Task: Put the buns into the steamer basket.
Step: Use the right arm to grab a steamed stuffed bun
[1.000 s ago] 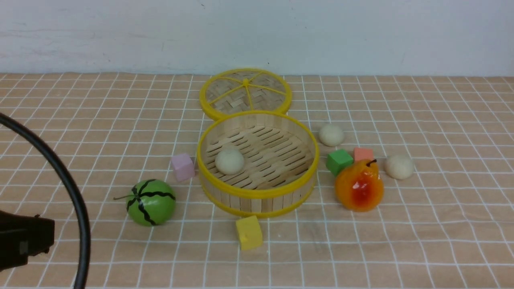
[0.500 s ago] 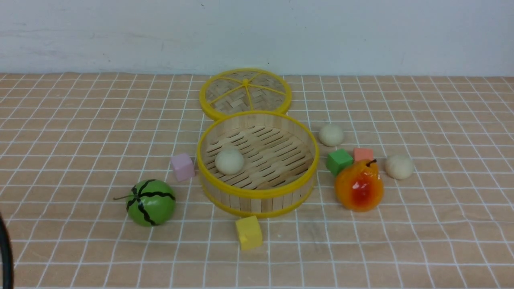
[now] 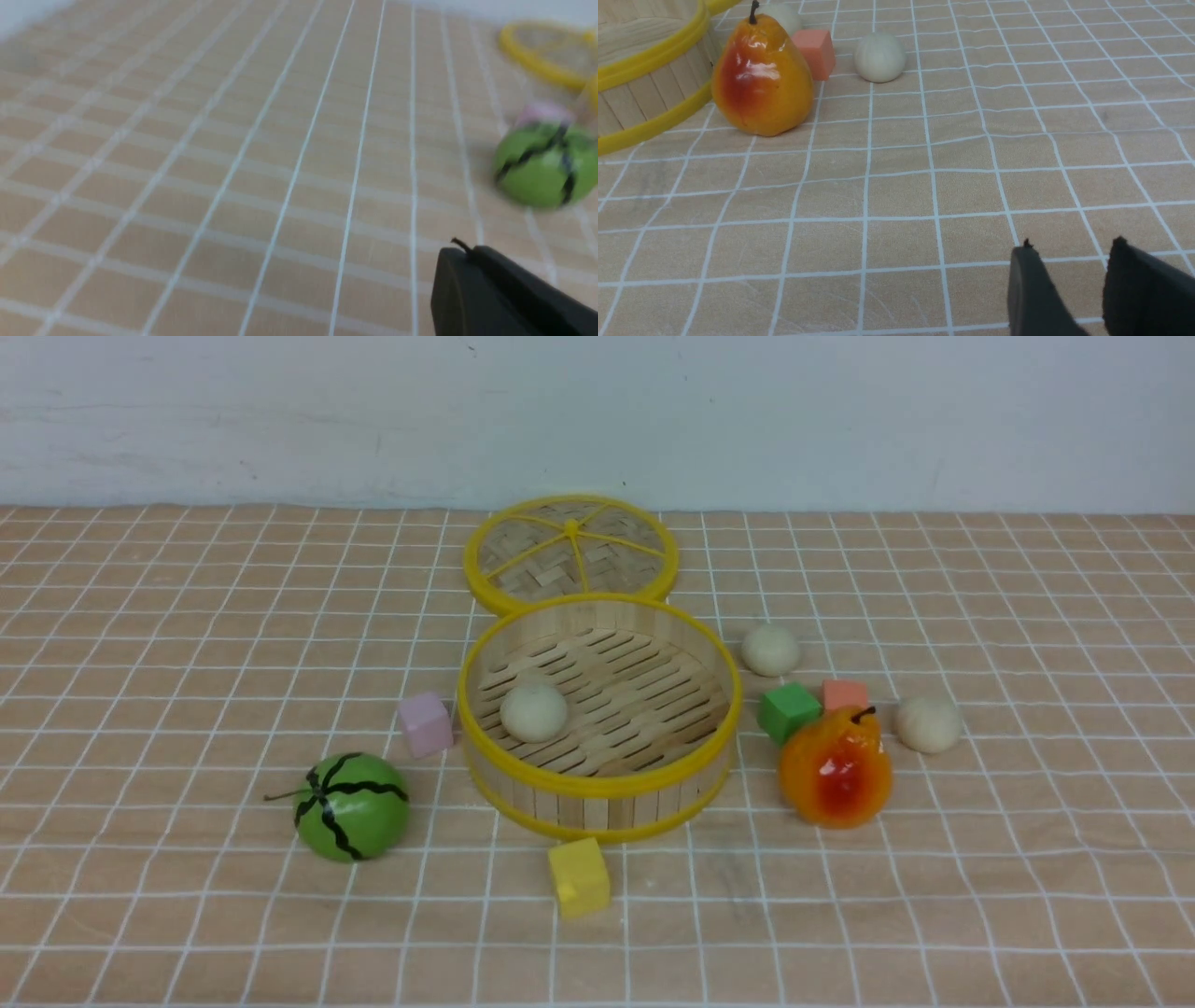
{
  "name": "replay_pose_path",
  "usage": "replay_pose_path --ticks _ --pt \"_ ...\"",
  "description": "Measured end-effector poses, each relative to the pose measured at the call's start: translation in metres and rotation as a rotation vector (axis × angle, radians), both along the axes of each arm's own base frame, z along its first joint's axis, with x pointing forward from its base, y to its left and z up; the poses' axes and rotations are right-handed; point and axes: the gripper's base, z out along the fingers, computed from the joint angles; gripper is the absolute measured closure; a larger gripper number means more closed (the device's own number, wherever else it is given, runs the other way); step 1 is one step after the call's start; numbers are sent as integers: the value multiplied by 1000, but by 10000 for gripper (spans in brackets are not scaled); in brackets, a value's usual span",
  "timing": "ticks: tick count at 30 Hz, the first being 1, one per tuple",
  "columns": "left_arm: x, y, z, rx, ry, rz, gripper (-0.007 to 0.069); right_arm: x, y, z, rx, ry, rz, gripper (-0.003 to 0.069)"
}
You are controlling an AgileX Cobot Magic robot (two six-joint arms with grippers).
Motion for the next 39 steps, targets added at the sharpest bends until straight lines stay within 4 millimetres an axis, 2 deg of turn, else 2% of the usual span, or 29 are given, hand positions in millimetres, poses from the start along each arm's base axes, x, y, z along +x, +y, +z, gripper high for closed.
replay_pose_path --ticks 2,9,32,38,39 --pt "0 -1 -11 -25 35 -3 638 0 0 0 0 0 0 420" --pt "2 -6 -11 -47 11 -86 638 0 0 0 0 0 0 420" --pt "2 -6 -11 -47 9 -92 637 0 0 0 0 -6 -1 420" --pt "2 -6 -11 -47 9 -92 636 4 0 10 69 -143 -16 420" --pt "2 -6 -11 -47 9 -92 634 4 -1 16 110 -219 -29 420"
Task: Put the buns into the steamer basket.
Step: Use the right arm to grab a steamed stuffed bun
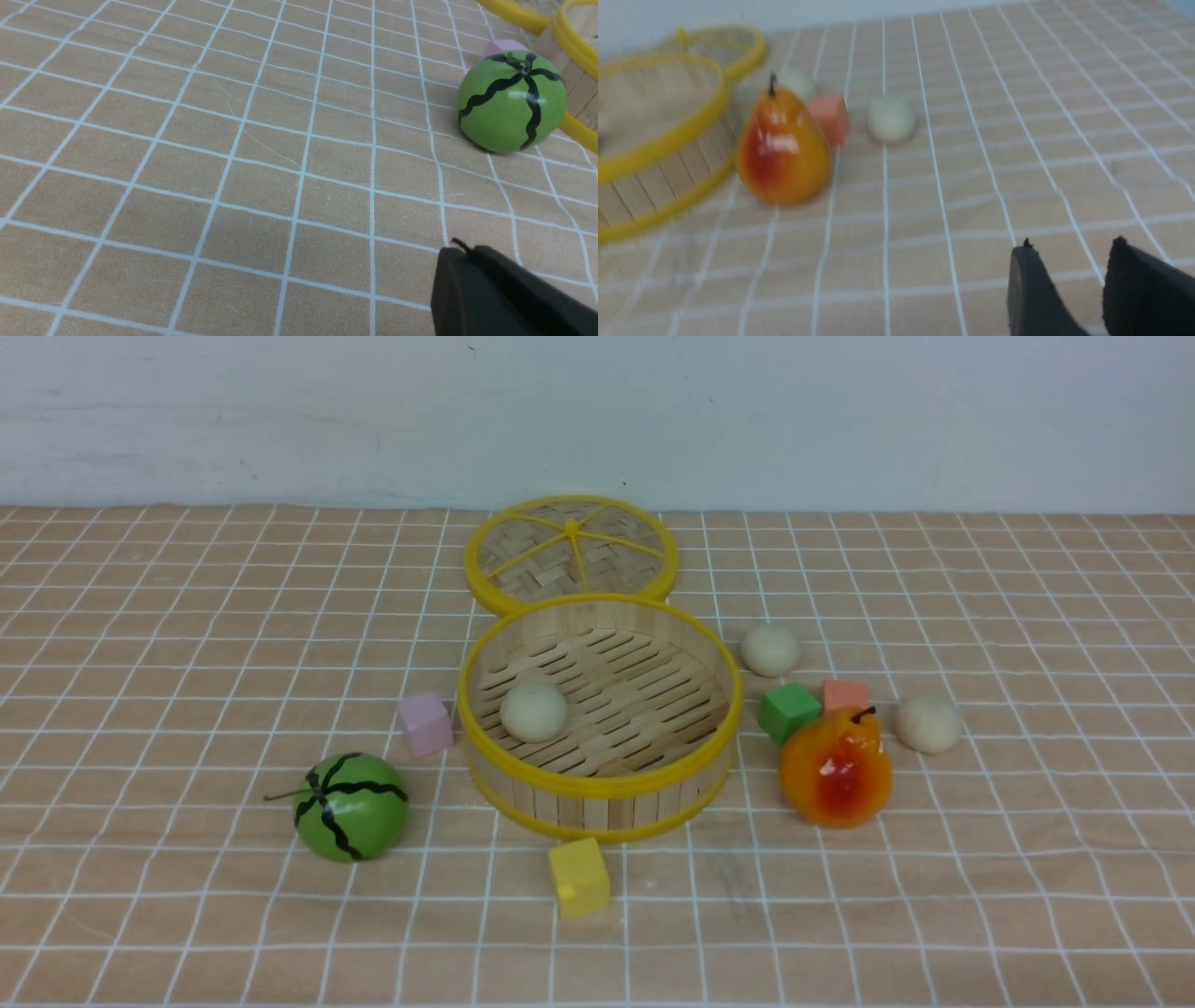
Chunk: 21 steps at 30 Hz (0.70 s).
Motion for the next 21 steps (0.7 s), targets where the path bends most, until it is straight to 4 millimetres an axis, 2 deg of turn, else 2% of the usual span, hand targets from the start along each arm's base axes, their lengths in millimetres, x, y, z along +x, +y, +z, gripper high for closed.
replay_pose_path --ticks 2,7,12,14,15,16,20,21 --pt "0 0 0 0 0 0 632 0 -2 11 75 -122 -27 420" --pt "0 0 0 0 0 0 630 -2 -8 26 168 -297 -83 420" --pt "0 0 0 0 0 0 630 -3 -9 30 218 -324 -86 420" --pt "0 0 0 0 0 0 629 -5 -6 44 236 -313 -56 420" --pt "0 0 0 0 0 0 628 -7 -5 57 238 -321 -40 420" --pt "0 0 0 0 0 0 628 -8 -4 58 237 -315 -35 420" --pt "0 0 0 0 0 0 624 -3 3 121 179 -209 32 420" --pt "0 0 0 0 0 0 624 -1 3 119 180 -188 34 420"
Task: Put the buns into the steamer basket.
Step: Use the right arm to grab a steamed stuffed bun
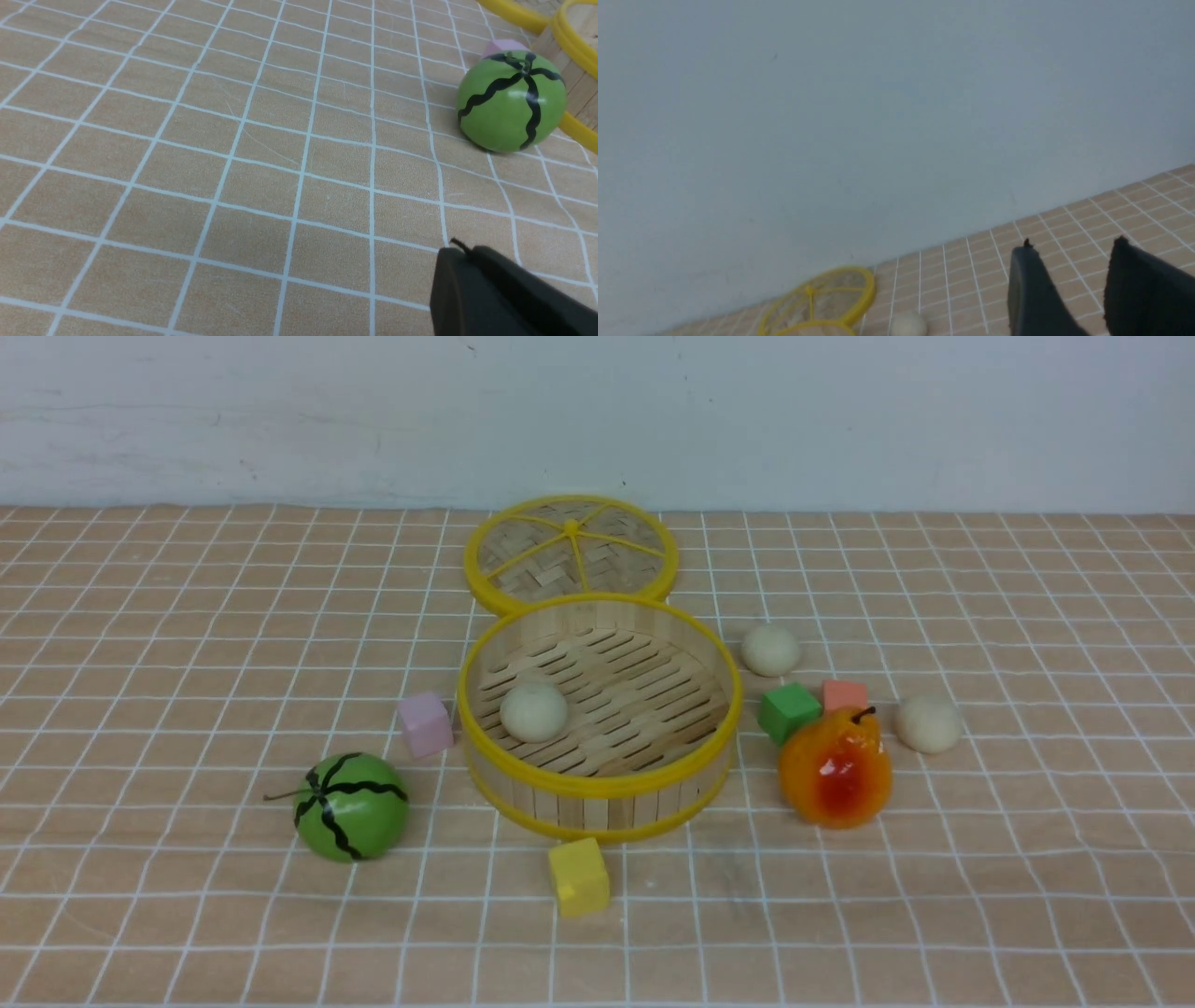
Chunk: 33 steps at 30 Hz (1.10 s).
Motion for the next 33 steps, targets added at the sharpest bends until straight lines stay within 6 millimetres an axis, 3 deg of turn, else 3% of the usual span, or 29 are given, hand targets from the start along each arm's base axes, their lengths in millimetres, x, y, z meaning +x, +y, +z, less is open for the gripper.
replay_pose_path --ticks 1,5,6,9,12,15,22,25,33 --pt "0 0 0 0 0 0 622 10 2 21 -37 92 27 420" --pt "0 0 0 0 0 0 618 35 3 32 -64 282 68 420" --pt "0 0 0 0 0 0 616 54 2 32 -77 373 79 420" --pt "0 0 0 0 0 0 613 75 1 26 -73 449 79 420" --pt "0 0 0 0 0 0 613 110 0 6 18 562 88 420" --pt "0 0 0 0 0 0 611 127 0 -7 44 640 107 420" --pt "0 0 0 -1 0 0 607 182 2 -22 -50 856 220 420" --pt "0 0 0 -1 0 0 607 223 5 -29 -57 951 277 420" --pt "0 0 0 -2 0 0 607 299 26 -45 -115 1074 376 420"
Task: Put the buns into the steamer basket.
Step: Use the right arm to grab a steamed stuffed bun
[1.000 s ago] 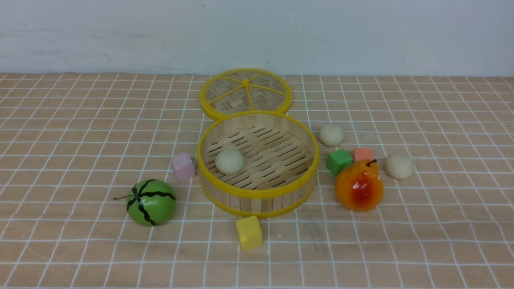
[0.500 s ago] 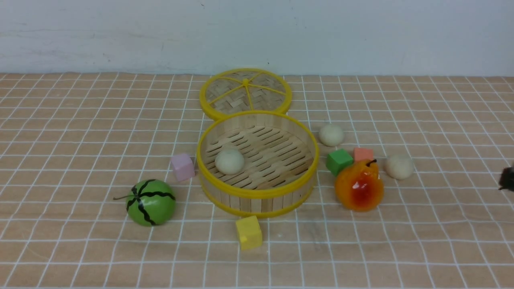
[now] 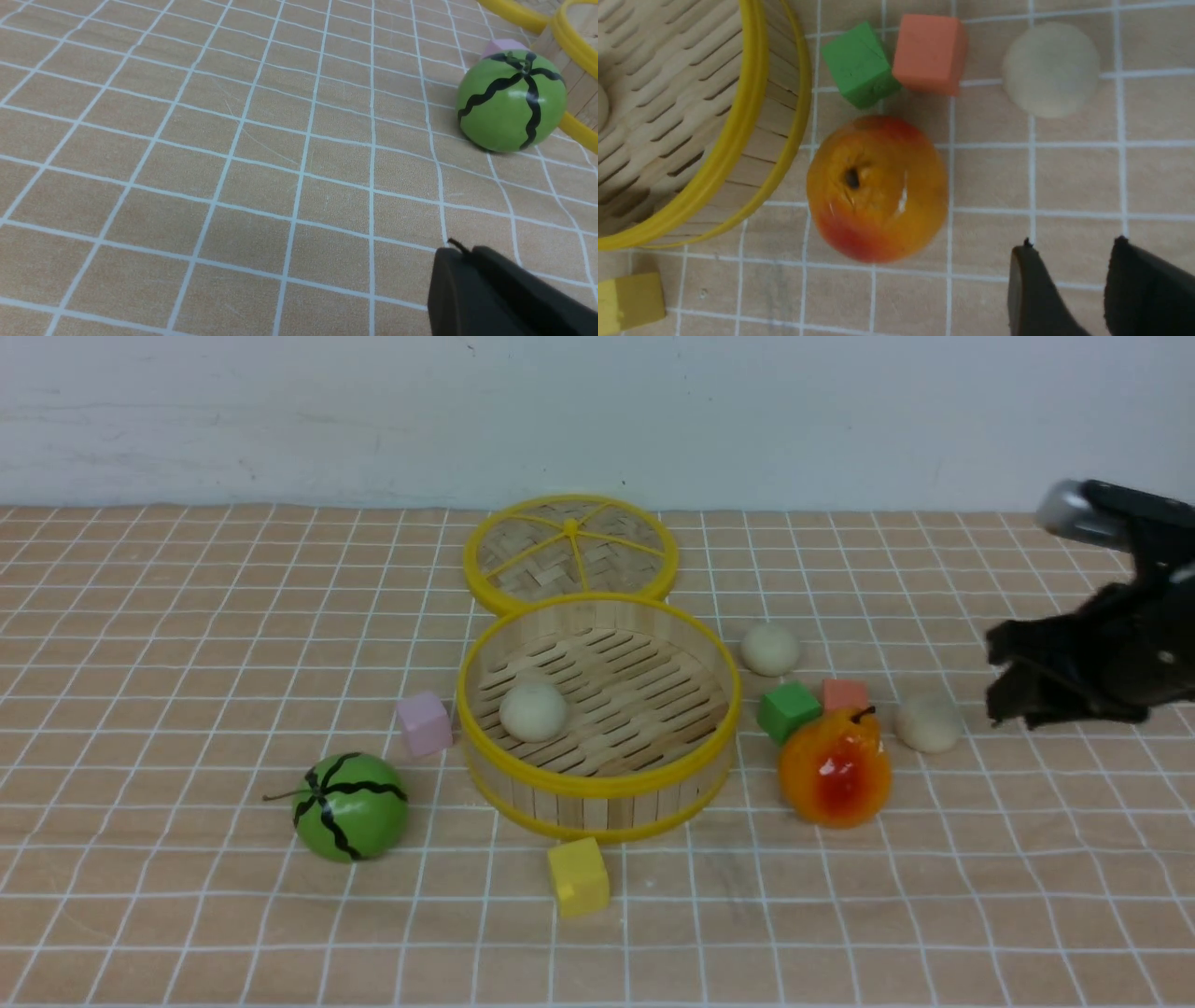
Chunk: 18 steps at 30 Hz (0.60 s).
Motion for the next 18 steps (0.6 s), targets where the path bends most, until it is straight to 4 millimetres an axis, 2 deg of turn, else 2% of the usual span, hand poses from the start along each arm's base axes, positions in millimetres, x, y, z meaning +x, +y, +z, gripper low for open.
replay_pose_path --ticks 1,4,10,18 --pt "0 0 0 0 0 0 607 1 0 2 -4 -5 3 420" --pt "0 0 0 0 0 0 606 30 12 -11 -59 41 4 420" --pt "0 0 0 0 0 0 599 66 7 -40 -156 63 -92 420" --pt "0 0 0 0 0 0 589 85 6 -66 -156 8 -121 420"
